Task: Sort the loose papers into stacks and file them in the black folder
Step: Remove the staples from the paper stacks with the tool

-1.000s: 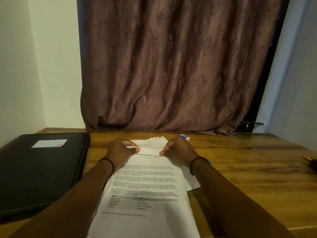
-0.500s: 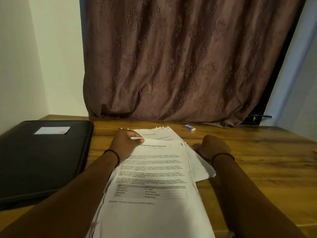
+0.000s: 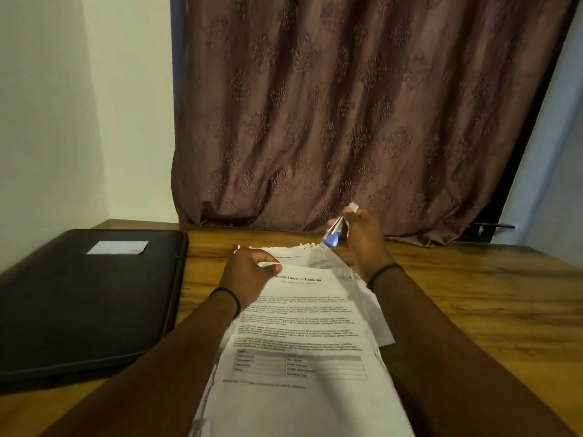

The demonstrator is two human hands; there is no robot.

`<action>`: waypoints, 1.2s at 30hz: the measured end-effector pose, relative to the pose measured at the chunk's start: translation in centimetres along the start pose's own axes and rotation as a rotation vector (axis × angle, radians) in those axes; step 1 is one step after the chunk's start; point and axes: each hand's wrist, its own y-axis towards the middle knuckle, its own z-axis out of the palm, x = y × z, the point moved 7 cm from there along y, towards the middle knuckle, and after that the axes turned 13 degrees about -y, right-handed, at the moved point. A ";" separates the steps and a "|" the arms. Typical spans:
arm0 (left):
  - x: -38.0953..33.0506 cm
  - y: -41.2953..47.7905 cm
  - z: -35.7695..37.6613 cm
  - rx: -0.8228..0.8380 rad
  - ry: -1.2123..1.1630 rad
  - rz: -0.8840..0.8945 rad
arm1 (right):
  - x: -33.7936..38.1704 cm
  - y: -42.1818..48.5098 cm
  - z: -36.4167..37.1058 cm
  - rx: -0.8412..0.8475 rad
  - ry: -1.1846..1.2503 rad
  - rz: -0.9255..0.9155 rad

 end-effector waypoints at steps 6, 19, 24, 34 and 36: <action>-0.3 0.0 0.0 -0.006 0.027 0.058 | -0.4 -0.5 6.2 0.106 -0.273 -0.019; 0.6 0.4 0.1 -0.021 0.009 0.008 | -2.5 -1.6 8.6 0.343 -0.028 0.065; 0.1 0.1 0.2 -0.009 0.024 0.019 | -3.2 -2.0 9.1 0.373 -0.166 -0.002; 0.0 0.1 0.2 0.021 0.054 0.047 | -4.1 -1.7 8.9 0.320 -0.422 -0.198; 0.0 0.1 0.2 0.036 0.051 0.051 | -4.1 -1.5 8.5 0.290 -0.514 -0.238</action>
